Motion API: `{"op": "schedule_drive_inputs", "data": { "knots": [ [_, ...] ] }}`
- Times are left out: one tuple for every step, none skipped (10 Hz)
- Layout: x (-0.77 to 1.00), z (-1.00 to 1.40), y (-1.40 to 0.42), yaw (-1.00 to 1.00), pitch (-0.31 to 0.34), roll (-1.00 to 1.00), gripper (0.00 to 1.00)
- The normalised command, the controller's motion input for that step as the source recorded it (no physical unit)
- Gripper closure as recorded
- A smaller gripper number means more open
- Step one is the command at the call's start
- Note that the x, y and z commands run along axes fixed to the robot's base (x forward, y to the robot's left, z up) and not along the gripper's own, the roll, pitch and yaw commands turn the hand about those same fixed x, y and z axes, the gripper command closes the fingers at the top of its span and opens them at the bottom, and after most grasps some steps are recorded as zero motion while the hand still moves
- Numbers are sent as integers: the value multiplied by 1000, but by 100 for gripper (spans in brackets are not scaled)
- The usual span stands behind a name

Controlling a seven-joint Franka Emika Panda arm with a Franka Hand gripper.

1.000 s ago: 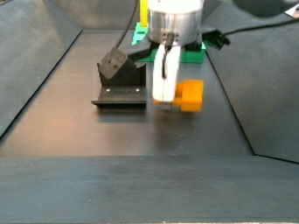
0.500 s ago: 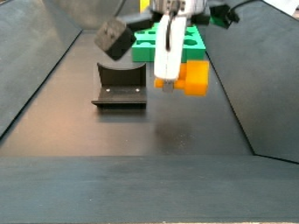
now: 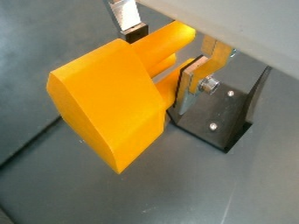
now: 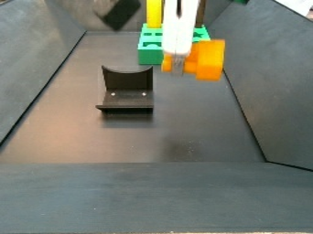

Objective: Pick up the 3 prong object. Move up. Place the 3 prong object on the fixture. Regrasp the 3 prong object. Move to above the board. Insert the 3 prong object.
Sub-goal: Place the 3 prong object on the fixture.

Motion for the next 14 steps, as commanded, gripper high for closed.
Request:
{"op": "schedule_drive_inputs", "data": {
  "knots": [
    [-24, 833, -4, 11, 74, 86, 100],
    [-17, 628, -3, 13, 81, 82, 100],
    [-12, 528, -1, 15, 83, 78, 100],
    [-4, 323, 3, 14, 92, 62, 100],
    [1000, -356, -715, 1000, 5, 53, 100],
    [1000, -437, -695, 1000, 7, 54, 100],
    [1000, -381, -564, 1000, 6, 56, 100],
    [1000, -275, -397, 1000, 7, 57, 100],
    [1000, -160, -248, 1000, 12, 57, 100],
    [898, -111, -165, 1000, 13, 59, 100],
    [726, -71, -87, 1000, 16, 61, 100],
    [604, -45, -58, 1000, 19, 62, 100],
    [483, -31, -40, 1000, 24, 63, 100],
    [333, -19, -21, 1000, 31, 65, 100]
  ]
}}
